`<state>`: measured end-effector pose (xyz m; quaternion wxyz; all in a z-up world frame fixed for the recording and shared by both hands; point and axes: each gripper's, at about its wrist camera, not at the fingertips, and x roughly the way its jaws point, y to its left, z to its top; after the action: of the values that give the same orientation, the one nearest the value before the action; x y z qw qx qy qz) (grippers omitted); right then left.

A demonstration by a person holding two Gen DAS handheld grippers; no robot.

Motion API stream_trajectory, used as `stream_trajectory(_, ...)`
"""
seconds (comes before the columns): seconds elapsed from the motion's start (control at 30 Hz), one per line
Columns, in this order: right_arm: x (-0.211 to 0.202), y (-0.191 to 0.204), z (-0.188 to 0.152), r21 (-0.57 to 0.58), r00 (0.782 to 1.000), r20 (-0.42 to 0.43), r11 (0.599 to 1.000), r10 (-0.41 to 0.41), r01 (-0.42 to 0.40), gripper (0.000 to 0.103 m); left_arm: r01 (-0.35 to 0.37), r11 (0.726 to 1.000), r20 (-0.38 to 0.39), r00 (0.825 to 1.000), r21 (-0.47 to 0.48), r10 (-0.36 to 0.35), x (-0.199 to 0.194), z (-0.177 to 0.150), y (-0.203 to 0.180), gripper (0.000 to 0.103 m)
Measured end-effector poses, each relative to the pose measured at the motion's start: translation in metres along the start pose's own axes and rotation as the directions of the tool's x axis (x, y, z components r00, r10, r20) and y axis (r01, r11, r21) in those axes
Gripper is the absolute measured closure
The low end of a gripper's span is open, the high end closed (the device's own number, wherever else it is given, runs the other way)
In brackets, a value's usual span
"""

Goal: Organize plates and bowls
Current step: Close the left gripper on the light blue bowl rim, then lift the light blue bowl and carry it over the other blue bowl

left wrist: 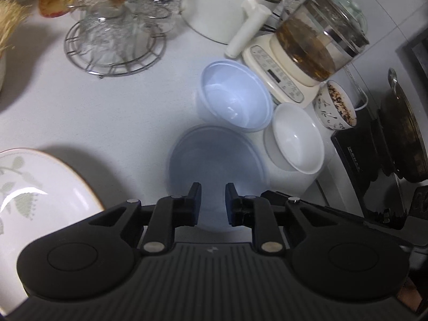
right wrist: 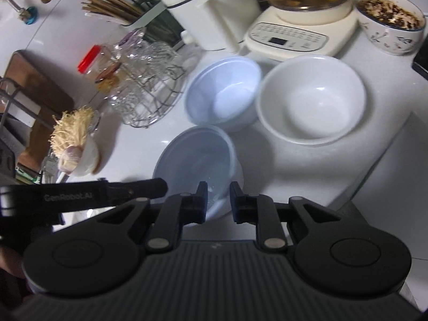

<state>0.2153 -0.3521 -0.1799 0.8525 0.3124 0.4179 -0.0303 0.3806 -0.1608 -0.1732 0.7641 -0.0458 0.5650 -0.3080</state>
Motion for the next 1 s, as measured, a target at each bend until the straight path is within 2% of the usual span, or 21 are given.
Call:
stream_trajectory(0.37,0.021,0.018,0.001,-0.008,0.999,-0.034,1.0,0.022,-0.023,0.082,-0.029,0.999,0.017,0.999,-0.03,0.03,-0.017,0.002,0.026,0.08)
stream_trajectory(0.67,-0.011,0.047,0.014,-0.094,0.996,0.09,0.996,0.001,0.007,0.082,-0.01,0.999,0.109,0.994,0.031,0.006,-0.057,0.015,0.014,0.08)
stream_trajectory(0.83,-0.043,0.066,0.02,-0.152,0.983,0.182,0.988,0.001,0.027,0.082,0.003,0.996,0.18,0.984,0.087,-0.018,-0.092,0.021,-0.002,0.08)
stream_trajectory(1.0,-0.066,0.078,0.019,-0.178,0.966,0.259,0.982,-0.013,0.06,0.081,0.013,0.992,0.215,0.976,0.124,-0.04,-0.116,0.022,-0.012,0.079)
